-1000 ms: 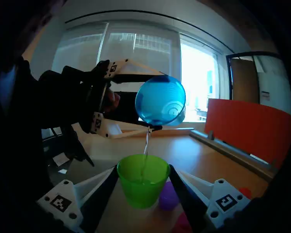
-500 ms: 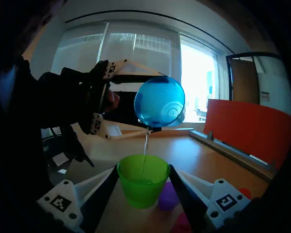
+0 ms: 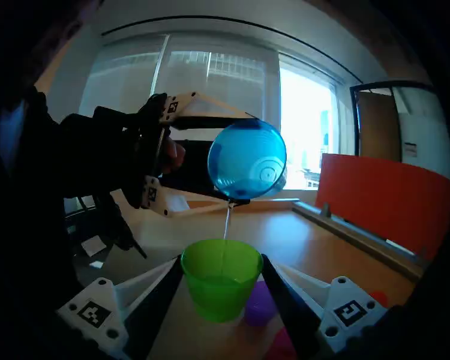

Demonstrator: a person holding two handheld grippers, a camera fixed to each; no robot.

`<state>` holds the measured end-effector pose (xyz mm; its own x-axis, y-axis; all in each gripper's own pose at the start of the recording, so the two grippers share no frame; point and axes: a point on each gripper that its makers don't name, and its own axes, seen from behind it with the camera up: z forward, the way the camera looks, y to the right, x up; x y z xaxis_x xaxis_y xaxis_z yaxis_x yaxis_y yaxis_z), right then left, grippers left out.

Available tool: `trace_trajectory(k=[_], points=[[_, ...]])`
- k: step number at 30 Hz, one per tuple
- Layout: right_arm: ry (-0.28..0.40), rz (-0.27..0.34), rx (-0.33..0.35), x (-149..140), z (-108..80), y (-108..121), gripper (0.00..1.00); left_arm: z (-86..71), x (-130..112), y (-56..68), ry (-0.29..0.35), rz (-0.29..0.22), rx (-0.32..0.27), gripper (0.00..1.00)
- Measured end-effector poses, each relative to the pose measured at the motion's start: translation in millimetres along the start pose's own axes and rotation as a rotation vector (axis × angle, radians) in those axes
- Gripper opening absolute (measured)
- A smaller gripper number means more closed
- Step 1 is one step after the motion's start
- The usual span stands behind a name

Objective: Pour water

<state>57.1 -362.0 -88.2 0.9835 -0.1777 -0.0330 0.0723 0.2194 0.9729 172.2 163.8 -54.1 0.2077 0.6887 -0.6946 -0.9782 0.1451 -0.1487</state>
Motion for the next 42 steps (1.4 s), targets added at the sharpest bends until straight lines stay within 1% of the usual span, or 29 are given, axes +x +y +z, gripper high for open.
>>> trace_trajectory(k=[23, 30, 42], points=[[0.006, -0.004, -0.002, 3.1, 1.7, 1.4, 0.95, 1.0, -2.9, 5.9, -0.006, 0.051, -0.006, 0.86], [0.005, -0.005, -0.004, 2.6, 2.5, 1.5, 0.95, 1.3, -3.3, 4.2, -0.007, 0.063, 0.000, 0.85], [0.010, -0.007, -0.004, 3.1, 2.8, 1.6, 0.95, 1.5, -3.0, 5.2, -0.010, 0.088, -0.001, 0.85]])
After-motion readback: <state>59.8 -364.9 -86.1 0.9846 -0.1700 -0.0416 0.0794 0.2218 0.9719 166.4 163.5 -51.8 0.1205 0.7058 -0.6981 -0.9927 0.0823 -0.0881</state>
